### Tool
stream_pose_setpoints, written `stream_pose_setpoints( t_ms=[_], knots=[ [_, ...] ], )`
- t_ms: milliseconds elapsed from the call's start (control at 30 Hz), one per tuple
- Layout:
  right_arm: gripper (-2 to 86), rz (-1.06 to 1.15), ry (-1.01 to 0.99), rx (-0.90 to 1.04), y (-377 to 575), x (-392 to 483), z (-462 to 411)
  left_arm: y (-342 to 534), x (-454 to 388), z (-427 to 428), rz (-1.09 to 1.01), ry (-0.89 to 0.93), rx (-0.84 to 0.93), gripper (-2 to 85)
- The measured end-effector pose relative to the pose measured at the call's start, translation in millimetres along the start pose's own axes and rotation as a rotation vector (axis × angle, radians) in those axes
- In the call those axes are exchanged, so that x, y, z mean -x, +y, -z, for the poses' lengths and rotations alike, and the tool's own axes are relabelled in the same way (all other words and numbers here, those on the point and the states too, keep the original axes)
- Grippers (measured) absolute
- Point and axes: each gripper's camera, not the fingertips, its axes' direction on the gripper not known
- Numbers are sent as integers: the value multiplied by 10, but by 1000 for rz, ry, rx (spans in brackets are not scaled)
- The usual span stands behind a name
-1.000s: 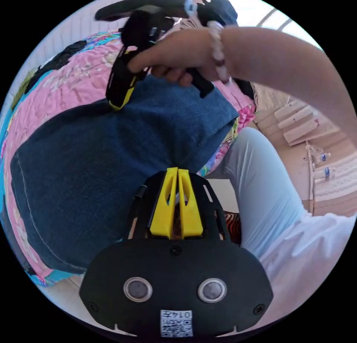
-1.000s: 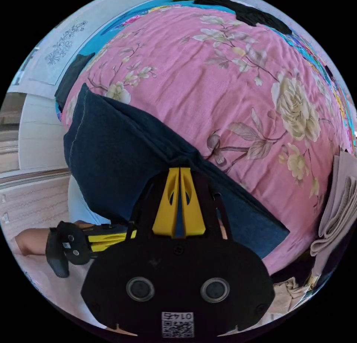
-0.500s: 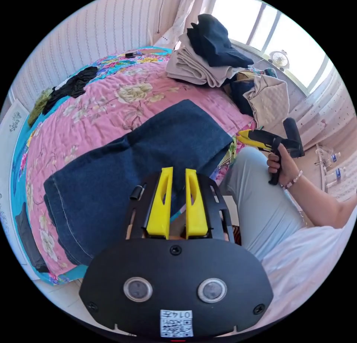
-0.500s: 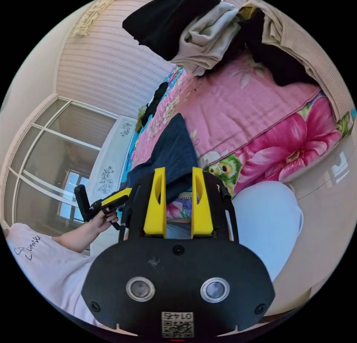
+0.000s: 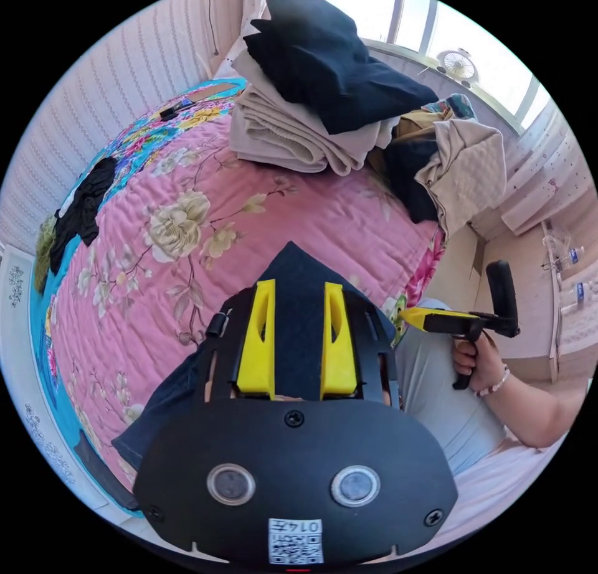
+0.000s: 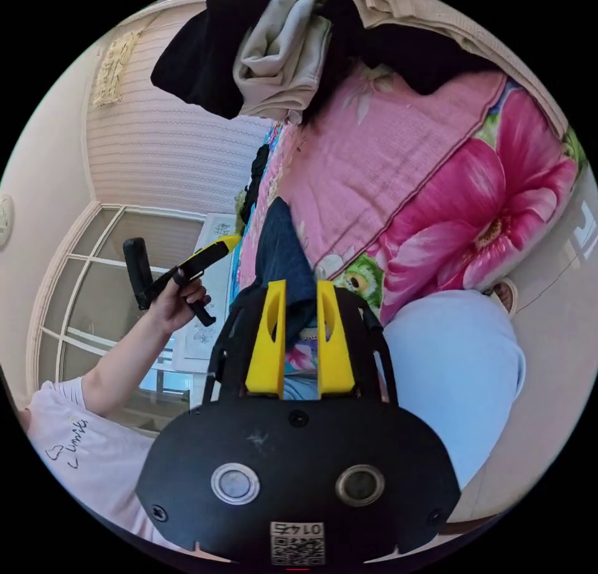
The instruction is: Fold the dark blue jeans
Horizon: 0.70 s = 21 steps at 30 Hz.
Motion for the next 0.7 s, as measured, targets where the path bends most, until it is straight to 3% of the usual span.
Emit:
stream_pose_setpoints(
  t_ms=[133, 300, 533, 700],
  knots=[
    [120, -29, -44, 47, -5, -194, -43, -416, -11, -241, -2, 5, 46, 125],
    [71, 40, 76, 231, -90, -149, -350, -576, -13, -671, 18, -45, 198, 133],
    [35, -15, -77, 266, -147, -319, -374, -413, 111, -614, 23, -22, 211, 82],
    [26, 1, 26, 270, -171, -143, -510, -146, 213, -214, 0, -16, 148, 53]
  ],
)
